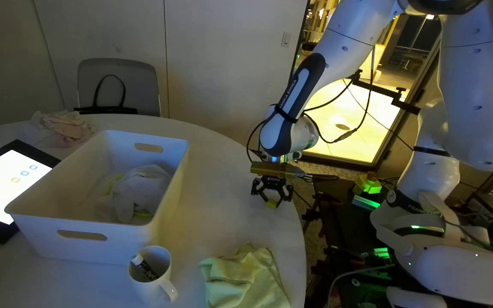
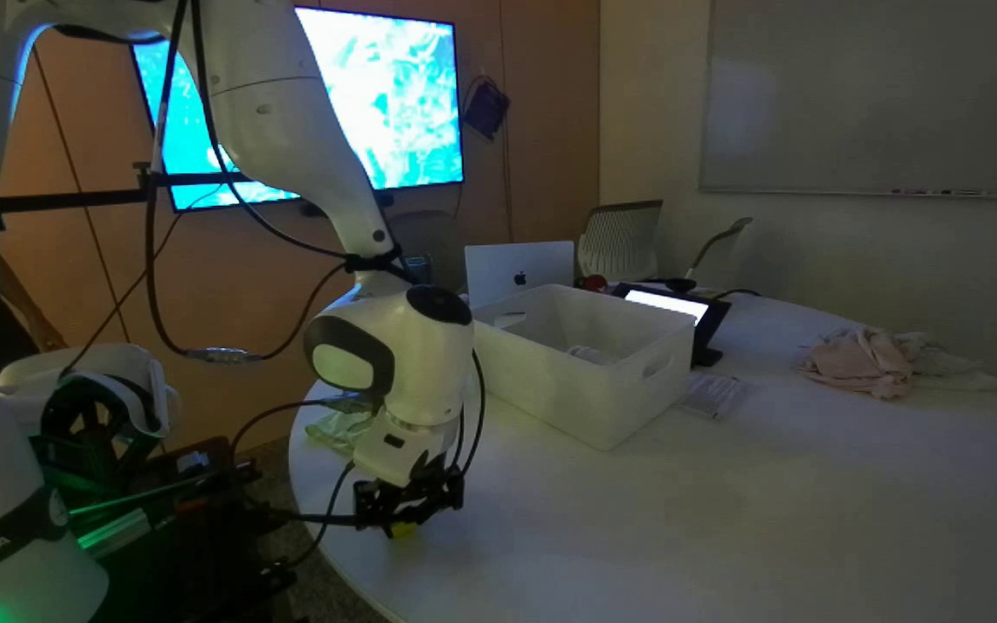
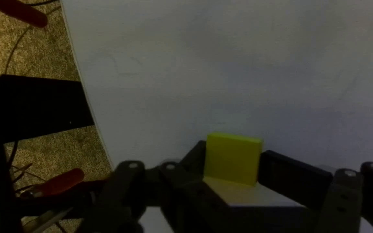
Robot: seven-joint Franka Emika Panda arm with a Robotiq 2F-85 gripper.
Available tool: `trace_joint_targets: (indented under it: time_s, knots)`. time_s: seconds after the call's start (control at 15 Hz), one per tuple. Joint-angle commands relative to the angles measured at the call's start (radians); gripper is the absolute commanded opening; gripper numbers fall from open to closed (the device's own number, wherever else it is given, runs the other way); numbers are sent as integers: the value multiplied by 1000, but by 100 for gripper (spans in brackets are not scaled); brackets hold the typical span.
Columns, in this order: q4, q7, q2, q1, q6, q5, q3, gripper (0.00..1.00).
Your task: Put the cloths in the box, then put the marker and the yellow object in the cup
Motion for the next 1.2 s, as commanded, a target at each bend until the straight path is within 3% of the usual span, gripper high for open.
trace_joint_targets:
  time_s: [0.0, 0.27, 0.6, 0.87, 1.13]
  knots:
    - [-31, 61, -54, 29, -14, -72, -30, 20]
    - [-43, 154, -104, 59, -43, -198, -63, 20]
    - [-32, 338, -211, 118, -148, -447, -107, 20]
    - [20, 464, -307, 127, -286, -615, -66, 20]
    - [108, 509, -375, 116, -431, -685, 13, 20]
